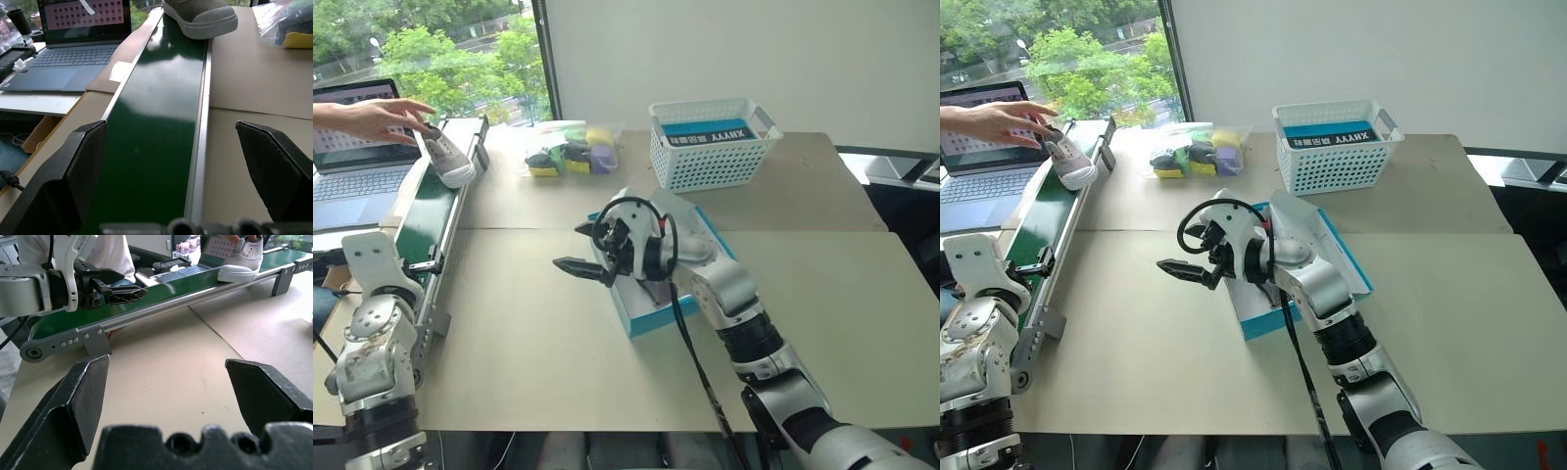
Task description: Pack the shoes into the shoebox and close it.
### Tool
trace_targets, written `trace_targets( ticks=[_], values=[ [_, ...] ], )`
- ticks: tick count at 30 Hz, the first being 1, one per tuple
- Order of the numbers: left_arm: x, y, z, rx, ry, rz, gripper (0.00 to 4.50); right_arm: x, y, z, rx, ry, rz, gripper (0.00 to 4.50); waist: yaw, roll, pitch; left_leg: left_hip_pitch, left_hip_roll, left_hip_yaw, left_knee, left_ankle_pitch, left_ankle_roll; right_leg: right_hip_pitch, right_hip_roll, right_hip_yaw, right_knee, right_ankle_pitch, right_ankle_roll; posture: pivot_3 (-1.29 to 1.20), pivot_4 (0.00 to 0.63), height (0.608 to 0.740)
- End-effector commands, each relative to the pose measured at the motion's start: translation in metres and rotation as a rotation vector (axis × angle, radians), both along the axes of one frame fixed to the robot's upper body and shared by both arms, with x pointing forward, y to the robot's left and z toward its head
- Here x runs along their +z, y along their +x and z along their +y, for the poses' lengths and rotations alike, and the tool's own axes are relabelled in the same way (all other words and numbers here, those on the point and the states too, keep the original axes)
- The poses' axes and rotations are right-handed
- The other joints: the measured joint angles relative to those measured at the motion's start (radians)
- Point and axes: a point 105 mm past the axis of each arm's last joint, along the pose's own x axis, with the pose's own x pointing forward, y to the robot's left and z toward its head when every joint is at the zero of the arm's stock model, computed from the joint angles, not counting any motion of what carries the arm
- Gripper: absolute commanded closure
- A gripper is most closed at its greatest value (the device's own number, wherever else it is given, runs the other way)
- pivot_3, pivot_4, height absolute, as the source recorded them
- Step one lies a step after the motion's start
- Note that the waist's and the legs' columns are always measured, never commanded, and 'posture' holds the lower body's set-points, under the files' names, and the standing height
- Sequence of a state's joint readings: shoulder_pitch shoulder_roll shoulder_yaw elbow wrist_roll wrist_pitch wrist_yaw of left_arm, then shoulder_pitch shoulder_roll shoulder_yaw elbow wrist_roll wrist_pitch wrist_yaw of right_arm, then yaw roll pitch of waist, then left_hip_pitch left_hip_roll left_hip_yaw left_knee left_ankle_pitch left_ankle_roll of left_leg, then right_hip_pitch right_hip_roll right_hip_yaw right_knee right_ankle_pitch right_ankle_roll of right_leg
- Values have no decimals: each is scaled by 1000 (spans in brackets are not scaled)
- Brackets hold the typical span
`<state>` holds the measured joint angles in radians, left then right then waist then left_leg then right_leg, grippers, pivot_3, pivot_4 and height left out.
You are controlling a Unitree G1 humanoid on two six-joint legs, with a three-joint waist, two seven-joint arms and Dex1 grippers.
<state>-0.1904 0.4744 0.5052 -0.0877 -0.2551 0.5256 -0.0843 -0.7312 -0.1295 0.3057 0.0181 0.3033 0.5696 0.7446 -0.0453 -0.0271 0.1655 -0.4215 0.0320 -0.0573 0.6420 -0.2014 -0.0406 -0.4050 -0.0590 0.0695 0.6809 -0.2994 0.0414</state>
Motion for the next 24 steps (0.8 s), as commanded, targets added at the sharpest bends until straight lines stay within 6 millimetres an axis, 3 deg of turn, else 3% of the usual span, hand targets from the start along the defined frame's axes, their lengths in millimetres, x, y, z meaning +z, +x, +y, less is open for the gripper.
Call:
trace_targets(
  ticks=[1, 11, 18, 24],
  values=[
    [17, 0, -7, -16, 36, -57, 0, 15, -3, 3, 19, 34, -58, 37, 0, 0, 0, 0, 0, 0, 0, 0, 0, 0, 0, 0, 0, 0, 0, 0, 150, 740],
    [23, 3, -4, 14, -28, -94, 0, 17, -4, 4, 25, 33, -64, 37, 1, 0, 0, 0, 0, 0, 0, 0, 0, 0, 0, 0, 0, 0, 0, 0, 150, 740],
    [32, 28, -21, 20, -149, -139, 0, 18, -4, 4, 27, 34, -67, 37, 3, 0, 0, 0, 0, 0, 0, 0, 0, 0, 0, 0, 0, 0, 0, 0, 150, 740],
    [32, 35, -14, 81, -167, -108, 0, 19, -3, 3, 16, 33, -69, 37, -3, 0, 0, 0, 0, 0, 0, 0, 0, 0, 0, 0, 0, 0, 0, 0, 150, 740]
  ],
)
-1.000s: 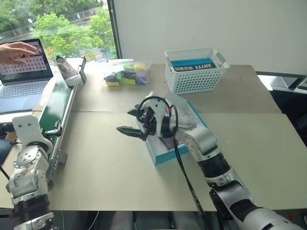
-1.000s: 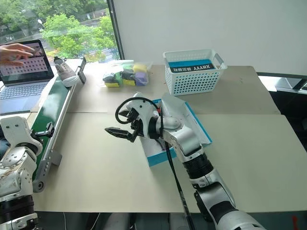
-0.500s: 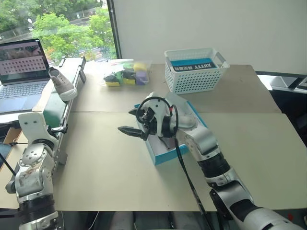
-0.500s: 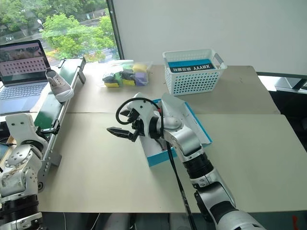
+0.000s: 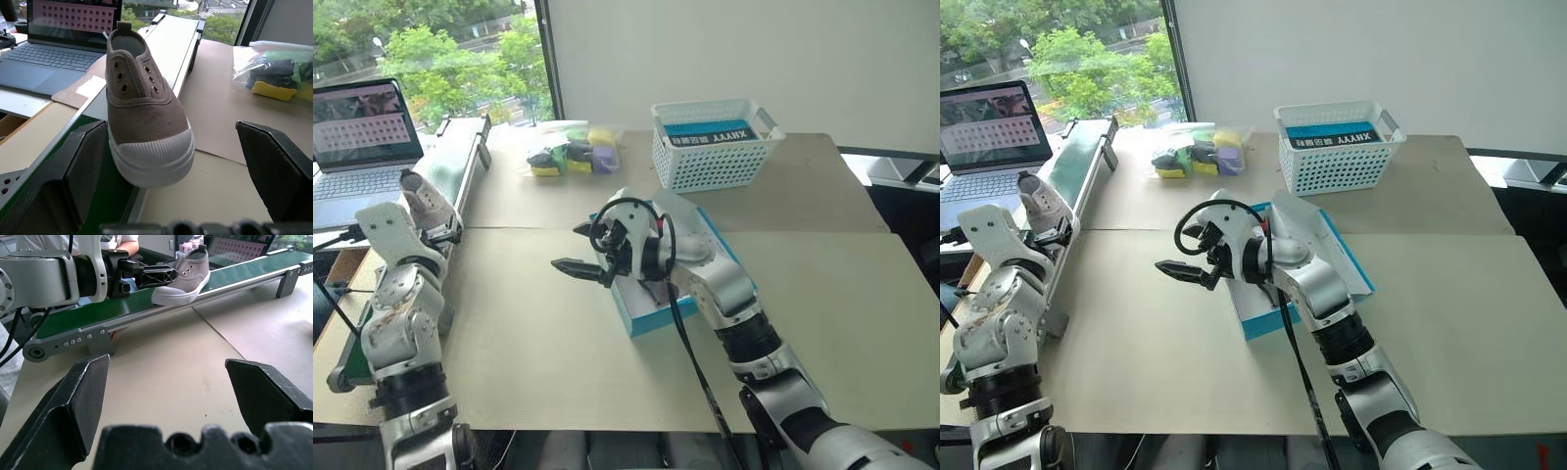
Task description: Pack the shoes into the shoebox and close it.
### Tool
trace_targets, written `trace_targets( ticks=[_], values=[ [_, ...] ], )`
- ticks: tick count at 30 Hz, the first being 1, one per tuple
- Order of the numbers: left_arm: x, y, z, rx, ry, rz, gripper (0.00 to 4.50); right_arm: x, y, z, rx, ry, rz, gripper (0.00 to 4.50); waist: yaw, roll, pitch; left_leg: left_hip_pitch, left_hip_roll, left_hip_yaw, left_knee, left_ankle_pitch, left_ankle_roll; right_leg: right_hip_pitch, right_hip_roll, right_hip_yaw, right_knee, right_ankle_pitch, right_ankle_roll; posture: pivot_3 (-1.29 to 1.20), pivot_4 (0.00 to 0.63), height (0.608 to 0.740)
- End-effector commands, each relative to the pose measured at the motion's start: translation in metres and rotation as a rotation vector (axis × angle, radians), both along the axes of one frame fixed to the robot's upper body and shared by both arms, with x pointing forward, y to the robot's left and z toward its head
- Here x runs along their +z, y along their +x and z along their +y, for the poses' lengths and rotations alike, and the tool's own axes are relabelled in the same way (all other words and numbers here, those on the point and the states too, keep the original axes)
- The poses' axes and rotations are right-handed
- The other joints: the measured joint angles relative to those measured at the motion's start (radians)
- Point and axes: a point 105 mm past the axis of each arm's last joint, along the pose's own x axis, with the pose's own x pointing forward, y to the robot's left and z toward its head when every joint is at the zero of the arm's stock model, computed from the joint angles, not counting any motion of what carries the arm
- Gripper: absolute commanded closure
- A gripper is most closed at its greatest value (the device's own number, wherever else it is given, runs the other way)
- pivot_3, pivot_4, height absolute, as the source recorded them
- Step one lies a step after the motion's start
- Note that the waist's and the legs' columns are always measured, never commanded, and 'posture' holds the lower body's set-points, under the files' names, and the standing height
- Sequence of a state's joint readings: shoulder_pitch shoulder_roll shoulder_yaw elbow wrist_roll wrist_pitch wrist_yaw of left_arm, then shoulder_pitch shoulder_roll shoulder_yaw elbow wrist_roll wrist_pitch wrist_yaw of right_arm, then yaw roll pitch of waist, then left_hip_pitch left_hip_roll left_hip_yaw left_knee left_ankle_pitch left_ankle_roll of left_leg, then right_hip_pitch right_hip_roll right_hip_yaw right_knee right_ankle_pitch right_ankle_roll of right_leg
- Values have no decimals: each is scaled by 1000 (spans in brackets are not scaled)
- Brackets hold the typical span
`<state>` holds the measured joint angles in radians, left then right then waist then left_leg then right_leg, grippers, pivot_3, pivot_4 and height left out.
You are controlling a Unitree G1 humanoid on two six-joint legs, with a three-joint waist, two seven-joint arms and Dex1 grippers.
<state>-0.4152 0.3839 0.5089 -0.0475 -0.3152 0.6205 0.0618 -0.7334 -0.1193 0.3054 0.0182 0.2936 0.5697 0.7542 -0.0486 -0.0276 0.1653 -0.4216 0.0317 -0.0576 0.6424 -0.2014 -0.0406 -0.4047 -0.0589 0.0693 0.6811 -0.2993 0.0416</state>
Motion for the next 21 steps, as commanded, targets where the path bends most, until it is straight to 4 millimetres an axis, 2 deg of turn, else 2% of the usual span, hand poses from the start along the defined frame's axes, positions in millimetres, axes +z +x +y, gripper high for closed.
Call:
trace_targets(
  ticks=[1, 3, 7, 10, 16, 18, 21],
  values=[
    [7, 0, 10, 51, 13, 1, 0, 18, -1, -1, 2, 30, -65, 37, 0, 0, 0, 0, 0, 0, 0, 0, 0, 0, 0, 0, 0, 0, 0, 0, 150, 740],
    [6, 0, 15, 75, 4, 12, 0, 17, 0, -2, -3, 26, -66, 37, 1, 0, 0, 0, 0, 0, 0, 0, 0, 0, 0, 0, 0, 0, 0, 0, 150, 740],
    [-12, -12, 39, 224, -64, 86, 0, 15, 3, -4, -16, 13, -66, 37, 1, 0, 0, 0, 0, 0, 0, 0, 0, 0, 0, 0, 1, 0, 0, 0, 150, 740],
    [-22, -16, 41, 247, -131, 95, 724, 12, 5, -6, -31, -4, -67, 0, 4, 0, 0, 0, 0, 0, 0, 0, 0, 0, 0, 0, 1, 0, 0, 0, 150, 740],
    [-32, -17, 42, 265, -239, 104, 2757, 12, 9, -8, -55, -13, -74, 0, 9, 0, 0, 1, 0, -1, 0, 0, -1, 1, 0, 0, 2, 0, 0, 0, 150, 740],
    [-27, -15, 39, 238, -236, 84, 3446, 12, 9, -8, -60, -18, -78, 0, 9, 0, 0, 3, 0, -1, 0, 1, -1, 2, 0, 0, 2, 0, 0, 0, 150, 740],
    [0, -6, 29, 169, -167, 1, 4365, 11, 10, -9, -64, -28, -82, 0, 11, 0, 0, 4, 0, -1, 0, 1, -1, 2, 0, 0, 2, 0, 0, 0, 150, 740]
  ],
)
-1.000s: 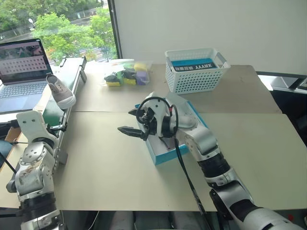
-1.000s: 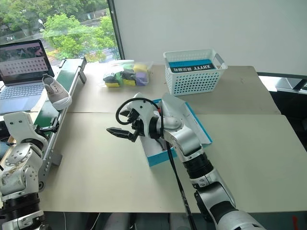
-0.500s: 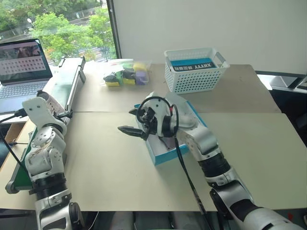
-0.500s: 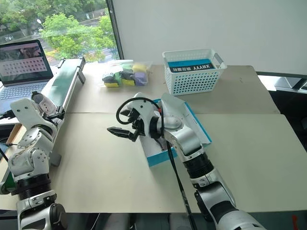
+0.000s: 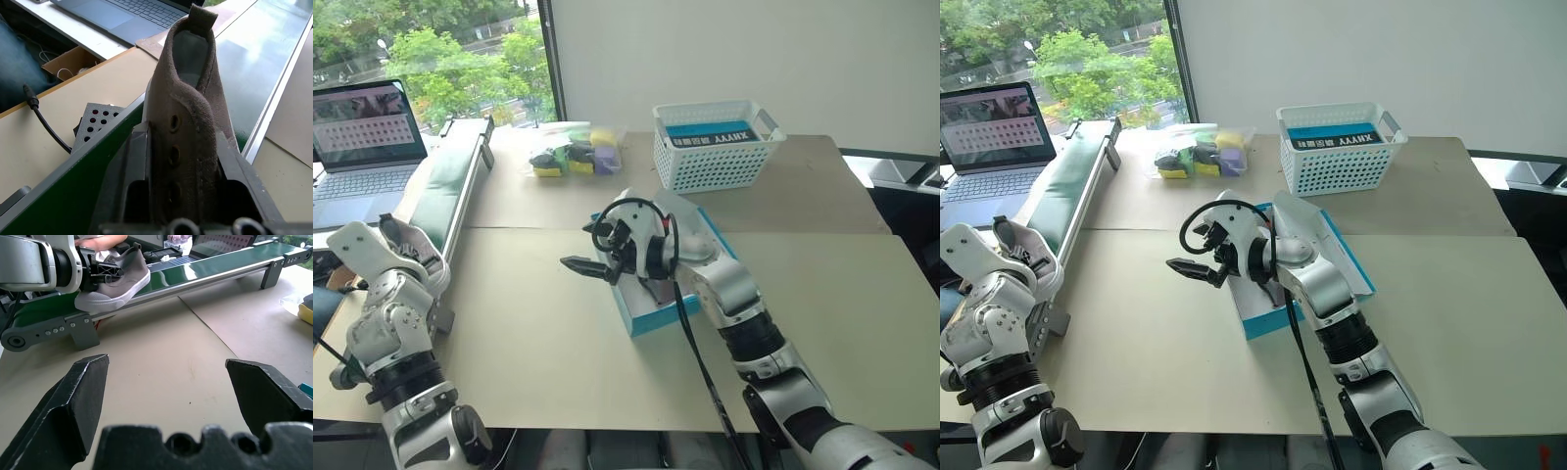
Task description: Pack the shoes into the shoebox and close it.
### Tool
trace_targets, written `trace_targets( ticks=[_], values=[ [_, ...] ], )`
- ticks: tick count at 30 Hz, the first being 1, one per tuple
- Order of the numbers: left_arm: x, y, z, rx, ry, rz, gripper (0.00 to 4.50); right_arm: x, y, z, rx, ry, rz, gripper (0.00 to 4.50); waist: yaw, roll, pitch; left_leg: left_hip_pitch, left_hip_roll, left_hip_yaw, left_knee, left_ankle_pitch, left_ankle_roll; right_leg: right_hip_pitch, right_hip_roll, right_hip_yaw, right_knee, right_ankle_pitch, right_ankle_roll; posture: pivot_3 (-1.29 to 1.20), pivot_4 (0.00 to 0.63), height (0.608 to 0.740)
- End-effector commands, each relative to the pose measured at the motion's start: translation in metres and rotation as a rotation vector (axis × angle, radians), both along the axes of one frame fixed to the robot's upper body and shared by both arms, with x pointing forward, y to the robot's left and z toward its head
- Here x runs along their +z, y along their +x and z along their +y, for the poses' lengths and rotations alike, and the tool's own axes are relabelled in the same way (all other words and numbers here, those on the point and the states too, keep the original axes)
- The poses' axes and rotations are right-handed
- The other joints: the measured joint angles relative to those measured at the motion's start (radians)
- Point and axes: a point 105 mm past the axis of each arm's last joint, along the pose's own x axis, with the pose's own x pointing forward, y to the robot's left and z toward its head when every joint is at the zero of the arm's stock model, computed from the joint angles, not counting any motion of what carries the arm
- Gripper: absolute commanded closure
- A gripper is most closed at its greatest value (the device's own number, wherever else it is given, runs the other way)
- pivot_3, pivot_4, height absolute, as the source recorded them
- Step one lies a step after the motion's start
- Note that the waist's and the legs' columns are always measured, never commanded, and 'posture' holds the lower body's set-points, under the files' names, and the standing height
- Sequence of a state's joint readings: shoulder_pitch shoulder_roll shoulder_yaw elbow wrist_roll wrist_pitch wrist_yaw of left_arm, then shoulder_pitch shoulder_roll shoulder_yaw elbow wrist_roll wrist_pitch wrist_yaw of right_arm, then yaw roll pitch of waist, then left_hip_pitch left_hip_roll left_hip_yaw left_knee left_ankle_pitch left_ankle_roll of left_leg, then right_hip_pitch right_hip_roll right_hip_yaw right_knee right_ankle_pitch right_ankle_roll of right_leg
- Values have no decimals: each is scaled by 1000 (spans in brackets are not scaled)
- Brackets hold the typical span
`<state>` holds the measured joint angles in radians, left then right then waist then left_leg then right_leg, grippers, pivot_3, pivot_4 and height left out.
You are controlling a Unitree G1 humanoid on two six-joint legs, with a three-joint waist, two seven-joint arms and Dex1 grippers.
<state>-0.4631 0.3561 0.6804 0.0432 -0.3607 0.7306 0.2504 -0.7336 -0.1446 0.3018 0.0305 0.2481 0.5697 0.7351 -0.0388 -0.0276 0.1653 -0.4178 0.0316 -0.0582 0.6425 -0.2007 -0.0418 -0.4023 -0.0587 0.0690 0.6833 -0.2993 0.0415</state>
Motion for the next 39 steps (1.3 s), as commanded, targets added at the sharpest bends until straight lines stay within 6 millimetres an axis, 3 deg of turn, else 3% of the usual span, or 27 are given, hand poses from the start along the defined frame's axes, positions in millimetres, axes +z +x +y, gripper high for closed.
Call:
trace_targets(
  ticks=[1, 3, 5, 8, 11, 14, 19, 24, 29, 37, 38, 39],
  values=[
    [37, 15, -17, -100, 81, -123, 4365, 17, 0, 1, 4, 19, -65, 0, 3, 0, 0, 0, 0, 0, 0, 0, 0, 0, 0, 0, 0, 0, 0, 0, 150, 740],
    [60, 20, -28, -146, 160, -198, 4365, 17, 0, 1, 2, 18, -63, 0, 4, -1, 0, -1, 0, 0, 0, 0, 0, 0, 0, 0, -1, 0, 0, 0, 150, 740],
    [97, 27, -52, -244, 267, -318, 4365, 19, 0, 0, -3, 40, -46, 0, 4, -2, 0, -4, 0, 0, 0, 0, -1, -2, 0, 0, -2, 0, 0, 0, 150, 740],
    [120, 30, -75, -335, 316, -403, 4365, 30, 2, -2, -21, 124, 1, 0, 1, -3, 1, -5, 0, 0, 0, 1, -1, -3, 0, 0, -2, 0, 0, 0, 150, 740],
    [142, 33, -124, -529, 363, -484, 4365, 54, 15, -12, -88, 275, 73, 0, -5, -3, 1, -5, 0, 0, 0, 1, -1, -3, 0, 0, -2, 0, 0, 0, 150, 740],
    [145, 33, -168, -694, 364, -500, 4365, 78, 27, -24, -138, 447, 181, 0, -6, -3, 1, -5, 0, 0, 0, 1, -1, -3, 0, 0, -2, 0, 0, 0, 150, 740],
    [137, 26, -224, -852, 248, -511, 4365, 95, 39, -38, -184, 593, 290, 0, -5, -3, 1, -5, 0, 0, 0, 0, -1, -3, 0, 0, -1, 0, 0, 0, 150, 740],
    [137, 28, -247, -887, 89, -530, 4365, 88, 41, -38, -210, 551, 293, 0, -9, -3, 1, -6, 0, 1, -1, 0, 0, -4, 0, 1, -1, 0, 0, 0, 150, 740],
    [143, 21, -272, -964, 43, -547, 4365, 86, 44, -42, -241, 557, 306, 0, -8, -3, 1, -6, 0, 1, 0, 0, 0, -3, 0, 1, -2, 0, 0, 0, 150, 740],
    [144, 12, -278, -1001, 29, -542, 4365, 87, 55, -54, -297, 602, 320, 0, -6, -3, 1, -6, 0, 1, 0, 0, 0, -3, 0, 1, -3, 0, 0, 0, 150, 740],
    [143, 12, -279, -1007, 28, -537, 4395, 89, 55, -55, -296, 623, 328, 516, -6, -3, 1, -6, 0, 1, 0, 0, 0, -3, 0, 1, -3, 0, 0, 0, 150, 740],
    [142, 11, -280, -1011, 28, -532, 4395, 90, 55, -55, -291, 635, 330, 680, -6, -3, 1, -6, 0, 1, 0, 0, 0, -3, 0, 1, -3, 0, 0, 0, 150, 740]
  ],
)
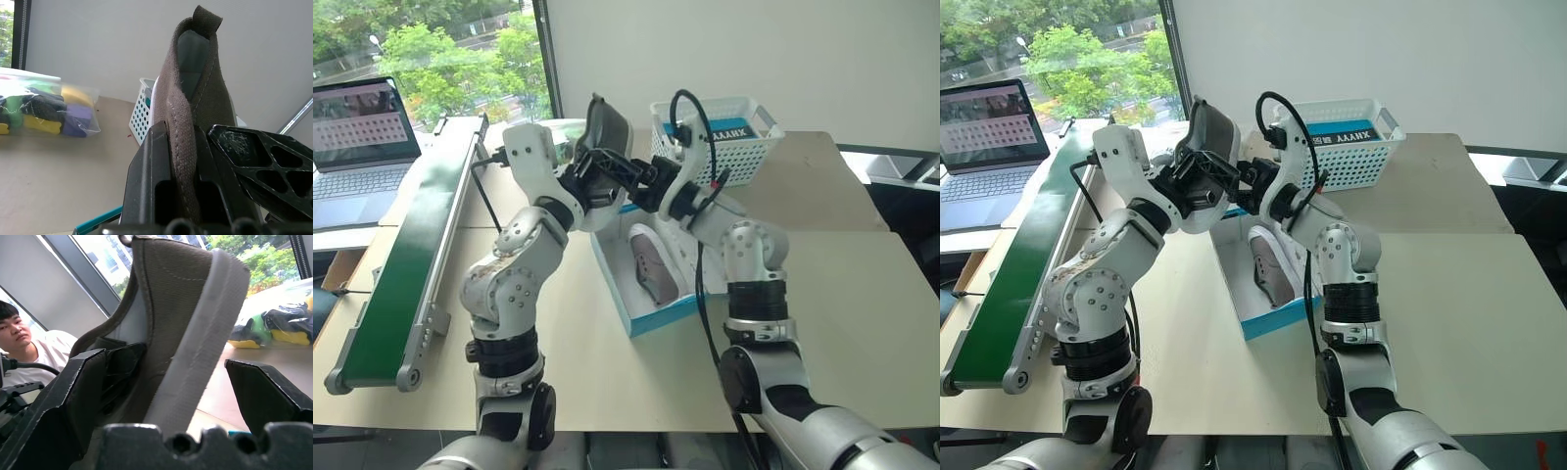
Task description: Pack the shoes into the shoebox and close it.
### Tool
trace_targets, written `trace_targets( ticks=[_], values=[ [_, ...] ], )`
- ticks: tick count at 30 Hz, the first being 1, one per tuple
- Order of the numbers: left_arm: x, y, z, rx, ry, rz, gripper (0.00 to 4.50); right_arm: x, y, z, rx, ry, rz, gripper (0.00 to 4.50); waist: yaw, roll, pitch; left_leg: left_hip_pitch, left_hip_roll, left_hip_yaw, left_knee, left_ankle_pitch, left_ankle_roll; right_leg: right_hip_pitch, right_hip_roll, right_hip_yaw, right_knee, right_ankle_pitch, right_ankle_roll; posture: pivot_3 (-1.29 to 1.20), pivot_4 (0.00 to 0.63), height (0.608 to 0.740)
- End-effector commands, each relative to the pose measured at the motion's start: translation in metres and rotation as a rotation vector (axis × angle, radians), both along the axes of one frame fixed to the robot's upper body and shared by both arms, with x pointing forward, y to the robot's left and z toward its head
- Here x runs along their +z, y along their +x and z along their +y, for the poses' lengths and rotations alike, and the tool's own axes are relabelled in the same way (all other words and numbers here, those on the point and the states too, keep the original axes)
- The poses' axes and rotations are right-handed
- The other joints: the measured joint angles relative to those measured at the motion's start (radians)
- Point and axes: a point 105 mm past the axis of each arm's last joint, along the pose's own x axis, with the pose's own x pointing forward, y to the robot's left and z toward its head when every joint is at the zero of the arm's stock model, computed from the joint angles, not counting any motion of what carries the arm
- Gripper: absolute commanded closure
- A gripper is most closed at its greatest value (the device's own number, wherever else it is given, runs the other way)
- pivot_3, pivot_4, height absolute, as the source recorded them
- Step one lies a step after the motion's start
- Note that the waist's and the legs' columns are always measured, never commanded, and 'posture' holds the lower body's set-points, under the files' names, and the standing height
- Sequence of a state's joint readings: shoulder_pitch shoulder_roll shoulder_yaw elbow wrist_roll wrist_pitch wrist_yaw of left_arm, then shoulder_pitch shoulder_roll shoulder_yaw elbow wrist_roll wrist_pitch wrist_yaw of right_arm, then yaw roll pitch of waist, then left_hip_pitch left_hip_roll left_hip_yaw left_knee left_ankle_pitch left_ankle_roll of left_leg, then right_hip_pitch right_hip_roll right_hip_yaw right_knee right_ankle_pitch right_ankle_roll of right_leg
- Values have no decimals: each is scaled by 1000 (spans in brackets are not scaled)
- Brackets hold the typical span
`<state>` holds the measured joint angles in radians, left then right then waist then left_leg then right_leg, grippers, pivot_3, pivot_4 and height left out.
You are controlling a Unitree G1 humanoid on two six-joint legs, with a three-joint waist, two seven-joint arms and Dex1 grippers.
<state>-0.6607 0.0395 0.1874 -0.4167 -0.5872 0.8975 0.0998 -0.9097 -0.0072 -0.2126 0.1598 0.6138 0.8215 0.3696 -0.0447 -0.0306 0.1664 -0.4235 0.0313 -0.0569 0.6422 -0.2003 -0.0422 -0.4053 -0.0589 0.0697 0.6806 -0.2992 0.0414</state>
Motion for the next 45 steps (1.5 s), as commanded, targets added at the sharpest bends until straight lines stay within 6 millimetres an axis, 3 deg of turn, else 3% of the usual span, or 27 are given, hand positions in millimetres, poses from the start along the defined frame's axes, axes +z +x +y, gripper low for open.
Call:
trace_targets(
  ticks=[1, 8, 11, 15, 18, 20, 26, 32, 38, 42, 45],
  values=[
    [18, -13, -8, -42, -6, -76, 4395, 22, -3, -1, 12, 83, -54, 1027, -1, 0, 0, 0, 0, 0, 0, 0, 0, 0, 0, 0, 0, 0, 0, 0, 150, 740],
    [5, -14, -2, -37, 10, -15, 4395, 28, -2, -2, 4, 109, -59, 3313, -1, 0, 0, 0, 0, 0, 0, 0, 0, 0, 0, 0, 0, 0, 0, 0, 150, 740],
    [4, -17, 3, -48, 15, -11, 3300, 30, -2, -2, 2, 112, -62, 4060, 0, 0, 0, 0, 0, 0, 0, 0, 0, 0, 0, 0, 0, 0, 0, 0, 150, 740],
    [-2, -18, 15, -56, 60, 35, 1883, 29, 1, -6, -38, 54, -83, 4110, 0, 0, 0, 0, 0, 0, 0, 0, 0, 0, 0, 0, 0, 0, 0, 0, 150, 740],
    [-3, -26, 28, -126, 128, 55, 1877, 26, 10, -18, -134, -90, -115, 4118, -1, 0, 0, 0, 0, 0, 0, 0, 0, 0, 0, 0, 0, 0, 0, 0, 150, 740],
    [-6, -32, 54, -123, 247, 83, 1877, 27, 16, -29, -188, -216, -141, 4125, -6, 1, 1, 0, 0, 0, 0, 0, 0, 0, 1, 0, 0, 0, 0, 0, 150, 740],
    [-12, -31, 98, -17, 388, 144, 1877, 21, 8, -32, -100, -368, -177, 4128, -8, 2, 1, 1, 0, 0, -1, 0, 0, 0, 1, 0, -2, 0, 0, 0, 150, 740],
    [-14, -35, 87, -59, 404, 125, 1877, -7, 0, -37, -49, -417, -104, 4128, 1, 2, 2, 0, 1, 0, -1, 0, 0, 0, 1, 0, -2, 0, 0, 0, 150, 740],
    [-21, -40, 83, -90, 440, 134, 1877, -14, -14, -30, 33, -418, -73, 4128, -2, 2, 2, 0, 1, 0, -1, 0, 0, -1, 1, 0, -2, 0, 0, 0, 150, 740],
    [-19, -38, 88, -67, 462, 136, 1877, -56, -21, -29, 73, -572, 1, 4128, -1, 1, 2, 1, 1, 0, -1, 0, 0, 0, 1, 0, -2, 0, 0, 0, 150, 740],
    [-20, -36, 94, -43, 471, 146, 1877, -70, -23, -30, 86, -611, 24, 4128, 0, 1, 2, 1, 1, 0, -1, 0, 0, 1, 1, 0, -2, 0, 0, 0, 150, 740]
  ],
)
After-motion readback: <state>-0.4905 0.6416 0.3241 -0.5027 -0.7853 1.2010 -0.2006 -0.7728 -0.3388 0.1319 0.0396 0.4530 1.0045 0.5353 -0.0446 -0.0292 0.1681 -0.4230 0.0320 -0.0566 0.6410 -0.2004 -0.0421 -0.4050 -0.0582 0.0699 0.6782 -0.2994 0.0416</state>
